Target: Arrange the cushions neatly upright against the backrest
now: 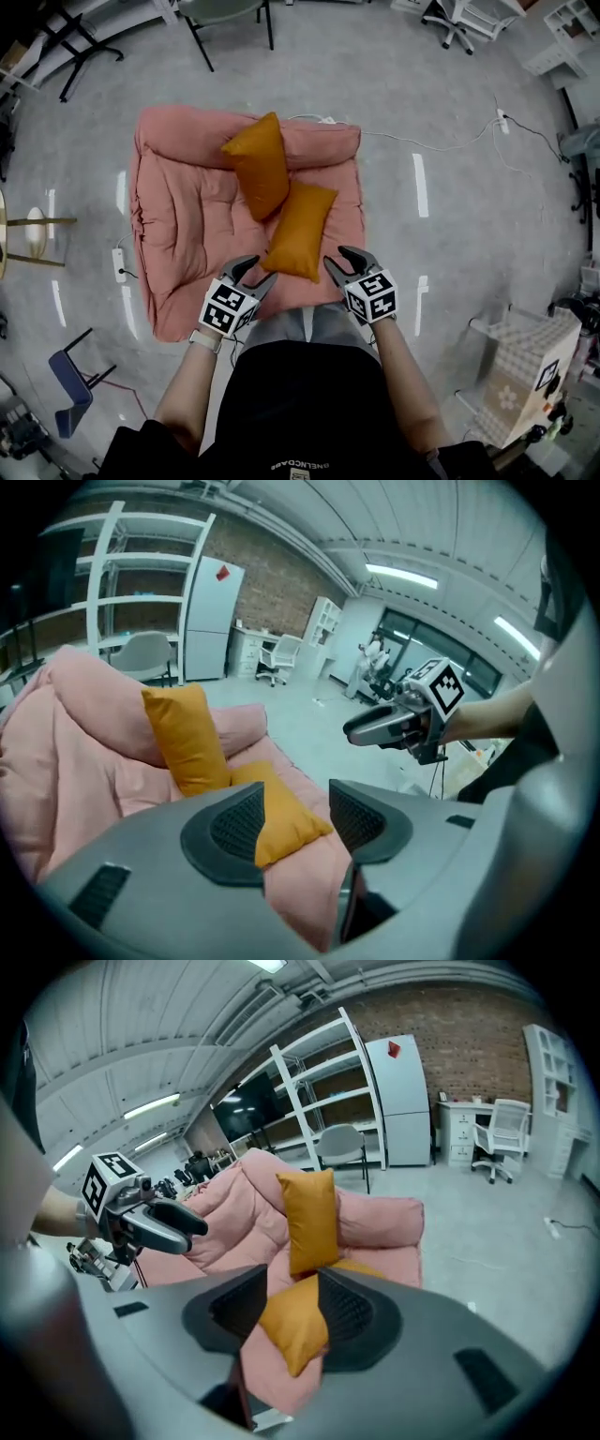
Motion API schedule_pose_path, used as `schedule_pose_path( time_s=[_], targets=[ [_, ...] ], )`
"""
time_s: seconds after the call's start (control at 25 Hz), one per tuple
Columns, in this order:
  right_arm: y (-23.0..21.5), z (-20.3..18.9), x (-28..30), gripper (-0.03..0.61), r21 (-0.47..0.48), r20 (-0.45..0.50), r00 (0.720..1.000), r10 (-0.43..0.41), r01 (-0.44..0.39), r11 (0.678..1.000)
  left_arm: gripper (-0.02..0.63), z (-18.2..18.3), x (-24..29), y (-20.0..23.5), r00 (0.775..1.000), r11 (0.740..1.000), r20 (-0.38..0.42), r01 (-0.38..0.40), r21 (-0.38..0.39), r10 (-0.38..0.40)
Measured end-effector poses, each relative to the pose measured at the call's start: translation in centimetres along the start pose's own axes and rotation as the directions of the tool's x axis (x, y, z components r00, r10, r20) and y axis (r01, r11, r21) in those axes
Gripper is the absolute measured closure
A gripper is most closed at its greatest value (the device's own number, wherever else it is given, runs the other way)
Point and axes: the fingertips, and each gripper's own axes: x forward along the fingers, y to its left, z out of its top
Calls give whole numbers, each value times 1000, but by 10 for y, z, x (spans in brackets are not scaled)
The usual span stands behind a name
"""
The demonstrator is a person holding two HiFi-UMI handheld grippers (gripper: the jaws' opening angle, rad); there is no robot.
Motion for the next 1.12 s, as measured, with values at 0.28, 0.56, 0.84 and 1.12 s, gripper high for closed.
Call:
schedule_pose_path(
  time_s=[0.28,0.56,0.84,1.12],
  targets=[
    [-5,-64,29,326,91,-156,986,-63,78,993,368,-43,45,18,979,988,-161,139,67,-127],
    [4,-119,65,298,112,-293,955,-43,80,990,330,-93,84,39,939,981,-302,186,50,-162],
    [-1,-171,99,298,162,-413,910,-30,106,981,330,-134,119,54,884,975,-418,223,-18,-210],
    [-5,-201,120,299,179,-483,876,-19,120,976,330,-168,139,56,835,968,-493,238,-74,-243]
  ],
)
